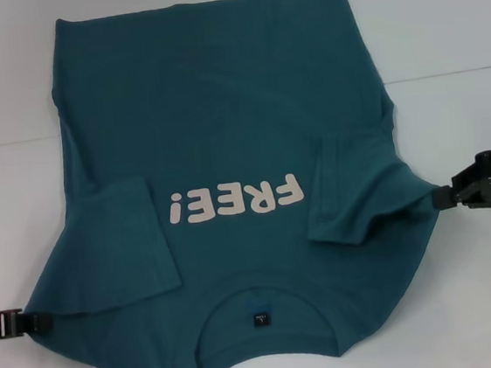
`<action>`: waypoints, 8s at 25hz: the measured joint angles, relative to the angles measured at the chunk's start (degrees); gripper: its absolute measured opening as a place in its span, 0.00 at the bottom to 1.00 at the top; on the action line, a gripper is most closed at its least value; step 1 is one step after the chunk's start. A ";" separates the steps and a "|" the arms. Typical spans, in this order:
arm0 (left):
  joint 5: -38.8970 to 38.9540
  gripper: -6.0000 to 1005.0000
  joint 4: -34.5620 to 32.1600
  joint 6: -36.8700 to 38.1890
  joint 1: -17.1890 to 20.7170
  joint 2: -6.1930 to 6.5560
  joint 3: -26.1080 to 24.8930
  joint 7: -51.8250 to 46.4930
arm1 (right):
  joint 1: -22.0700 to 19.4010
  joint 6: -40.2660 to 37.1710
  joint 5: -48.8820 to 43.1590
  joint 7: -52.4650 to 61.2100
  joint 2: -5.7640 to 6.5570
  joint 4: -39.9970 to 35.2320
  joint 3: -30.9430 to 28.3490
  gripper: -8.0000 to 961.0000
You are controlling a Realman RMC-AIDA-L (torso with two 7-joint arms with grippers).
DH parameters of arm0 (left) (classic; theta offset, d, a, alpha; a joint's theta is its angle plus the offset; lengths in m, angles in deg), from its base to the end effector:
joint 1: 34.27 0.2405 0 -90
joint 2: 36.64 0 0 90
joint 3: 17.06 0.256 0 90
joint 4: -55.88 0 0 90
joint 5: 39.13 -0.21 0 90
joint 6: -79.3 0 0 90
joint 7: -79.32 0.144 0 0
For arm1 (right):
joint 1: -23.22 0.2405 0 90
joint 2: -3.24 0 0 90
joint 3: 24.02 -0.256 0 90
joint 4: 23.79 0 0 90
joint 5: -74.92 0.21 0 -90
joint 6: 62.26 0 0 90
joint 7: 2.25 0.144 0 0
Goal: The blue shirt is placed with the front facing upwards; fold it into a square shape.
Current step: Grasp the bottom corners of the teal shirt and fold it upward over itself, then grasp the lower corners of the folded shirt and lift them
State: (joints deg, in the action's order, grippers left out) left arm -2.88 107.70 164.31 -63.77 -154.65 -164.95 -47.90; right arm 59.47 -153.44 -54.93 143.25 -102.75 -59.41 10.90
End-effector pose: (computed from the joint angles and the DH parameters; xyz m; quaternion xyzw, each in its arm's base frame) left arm -0.3272 0.3308 0.0505 -0.7973 -0.5689 -0.0635 0.1916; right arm 0.2958 0.3616 0.0839 -0.7136 0.6790 0.1530 0.0797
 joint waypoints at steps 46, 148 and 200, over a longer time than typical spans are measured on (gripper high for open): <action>10.46 0.04 18.54 26.44 9.94 -2.91 -12.78 -5.22 | -12.23 -14.21 -0.08 -6.56 2.26 -2.98 -9.02 0.02; 17.64 0.03 -15.32 -16.82 -13.96 7.15 -10.64 13.15 | 3.78 20.66 17.29 -11.69 -1.52 5.27 -18.46 0.02; 11.20 0.67 -8.43 -31.04 -3.90 -2.78 9.62 5.22 | -4.89 27.13 10.13 -14.49 0.08 3.75 -5.76 0.86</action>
State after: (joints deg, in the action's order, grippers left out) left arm 8.31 99.27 133.27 -67.67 -157.44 -155.32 -42.68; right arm 54.59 -126.30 -44.80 128.76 -102.67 -55.67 5.14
